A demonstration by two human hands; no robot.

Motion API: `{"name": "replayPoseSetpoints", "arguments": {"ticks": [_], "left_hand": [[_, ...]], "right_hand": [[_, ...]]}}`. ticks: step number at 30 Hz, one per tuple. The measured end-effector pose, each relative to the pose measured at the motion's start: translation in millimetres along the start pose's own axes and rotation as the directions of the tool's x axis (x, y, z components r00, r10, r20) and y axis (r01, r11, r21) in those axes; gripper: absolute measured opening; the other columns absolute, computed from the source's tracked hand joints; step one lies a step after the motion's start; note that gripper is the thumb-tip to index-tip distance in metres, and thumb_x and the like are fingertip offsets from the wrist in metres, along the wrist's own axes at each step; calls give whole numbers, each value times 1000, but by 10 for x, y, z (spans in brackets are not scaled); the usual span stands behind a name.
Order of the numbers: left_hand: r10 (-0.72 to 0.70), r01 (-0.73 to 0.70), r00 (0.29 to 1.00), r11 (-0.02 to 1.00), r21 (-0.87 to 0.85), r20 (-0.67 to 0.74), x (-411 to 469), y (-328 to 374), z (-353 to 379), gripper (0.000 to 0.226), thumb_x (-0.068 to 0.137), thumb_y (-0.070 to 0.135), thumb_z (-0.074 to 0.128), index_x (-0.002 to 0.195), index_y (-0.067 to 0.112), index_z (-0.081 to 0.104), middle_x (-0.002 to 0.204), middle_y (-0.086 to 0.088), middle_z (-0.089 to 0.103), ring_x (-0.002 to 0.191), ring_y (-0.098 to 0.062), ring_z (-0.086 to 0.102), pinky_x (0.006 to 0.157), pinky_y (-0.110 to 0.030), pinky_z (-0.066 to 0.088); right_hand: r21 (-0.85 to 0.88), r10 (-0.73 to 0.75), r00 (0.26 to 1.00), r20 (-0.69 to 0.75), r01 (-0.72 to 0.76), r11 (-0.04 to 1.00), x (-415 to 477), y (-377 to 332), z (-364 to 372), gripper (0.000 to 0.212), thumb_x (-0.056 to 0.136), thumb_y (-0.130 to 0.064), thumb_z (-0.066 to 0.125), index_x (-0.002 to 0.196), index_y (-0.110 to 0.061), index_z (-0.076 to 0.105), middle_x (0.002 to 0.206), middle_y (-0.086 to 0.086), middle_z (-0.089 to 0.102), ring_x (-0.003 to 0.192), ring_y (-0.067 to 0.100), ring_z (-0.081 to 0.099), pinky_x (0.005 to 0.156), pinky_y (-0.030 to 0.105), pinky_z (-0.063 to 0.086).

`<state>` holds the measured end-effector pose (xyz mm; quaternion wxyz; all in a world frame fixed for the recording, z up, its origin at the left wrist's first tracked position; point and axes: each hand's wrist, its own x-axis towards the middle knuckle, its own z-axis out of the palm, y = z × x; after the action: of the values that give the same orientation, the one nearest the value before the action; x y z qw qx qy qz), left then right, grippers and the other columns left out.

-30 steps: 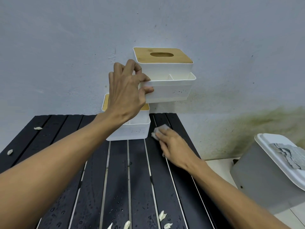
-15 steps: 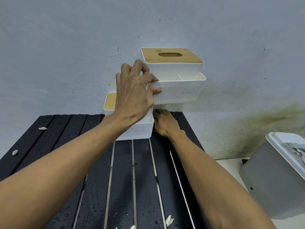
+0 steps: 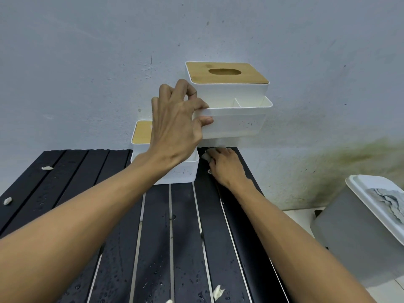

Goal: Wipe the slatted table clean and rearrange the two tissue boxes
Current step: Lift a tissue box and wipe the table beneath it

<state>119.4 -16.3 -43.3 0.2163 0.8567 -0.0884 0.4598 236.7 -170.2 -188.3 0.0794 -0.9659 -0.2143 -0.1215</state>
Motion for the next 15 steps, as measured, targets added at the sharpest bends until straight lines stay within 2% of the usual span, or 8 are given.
{"name": "replayPoseSetpoints", "arguments": {"ticks": [2, 4, 6, 8, 10, 11, 12, 15], "left_hand": [[4, -4, 1000, 1000, 7, 10, -13, 8, 12, 16, 82, 31, 72, 92, 19, 75, 103, 1, 54, 94, -16, 33, 72, -25, 14], [4, -4, 1000, 1000, 5, 13, -26, 15, 21, 16, 82, 31, 73, 92, 18, 75, 103, 1, 54, 94, -16, 34, 71, -26, 14], [-2, 2, 1000, 1000, -1, 11, -47, 22, 20, 16, 82, 30, 73, 92, 18, 75, 103, 1, 54, 95, -16, 34, 72, -25, 13], [-6, 6, 1000, 1000, -6, 12, -69, 33, 22, 16, 83, 30, 72, 93, 18, 75, 103, 1, 55, 95, -15, 33, 72, -25, 13], [-7, 7, 1000, 1000, -7, 13, -85, 49, 23, 16, 83, 29, 73, 93, 17, 75, 103, 0, 55, 94, -17, 35, 71, -25, 13], [-9, 9, 1000, 1000, -11, 12, -90, 53, 24, 16, 83, 29, 73, 93, 17, 75, 103, 0, 55, 94, -19, 38, 71, -25, 13], [-9, 9, 1000, 1000, -14, 10, -92, 53, 28, 16, 83, 28, 73, 93, 16, 75, 103, -1, 55, 94, -22, 40, 71, -26, 13], [-3, 3, 1000, 1000, -12, 8, -94, 60, 42, 16, 83, 28, 73, 93, 16, 75, 103, -2, 55, 95, -25, 43, 71, -26, 13]], "right_hand": [[47, 110, 994, -5, -109, 993, 111, 20, -56, 49, 88, -36, 34, 127, -24, 62, 124, 7, 61, 112, 33, 57, 99, 45, 43], [77, 160, 985, -70, -155, 985, 139, 48, -61, 38, 97, -27, 43, 130, -24, 62, 126, 8, 60, 113, 33, 55, 101, 43, 41], [61, 102, 990, -92, -97, 993, 62, 23, -125, 35, 96, -19, 55, 130, -16, 63, 124, 13, 63, 113, 36, 56, 101, 43, 42], [44, -8, 989, -146, 15, 999, -141, 29, -167, 33, 90, -14, 62, 121, -8, 68, 113, 17, 67, 106, 41, 60, 93, 49, 49], [1, -82, 987, -140, 83, 997, -464, 69, -248, 41, 88, -26, 44, 118, -11, 67, 112, 10, 66, 103, 36, 60, 84, 49, 51], [-19, -101, 987, -121, 99, 995, -651, 103, -285, 48, 87, -30, 34, 121, -14, 64, 117, 5, 64, 106, 31, 57, 86, 46, 50], [-36, -117, 983, -138, 113, 993, -848, 137, -316, 46, 89, -28, 32, 122, -15, 62, 122, 2, 60, 109, 27, 55, 89, 43, 49], [-2, -135, 953, -271, 140, 990, -1189, 162, -422, 26, 91, -9, 54, 116, -11, 63, 117, 5, 62, 100, 27, 57, 86, 40, 51]]}}
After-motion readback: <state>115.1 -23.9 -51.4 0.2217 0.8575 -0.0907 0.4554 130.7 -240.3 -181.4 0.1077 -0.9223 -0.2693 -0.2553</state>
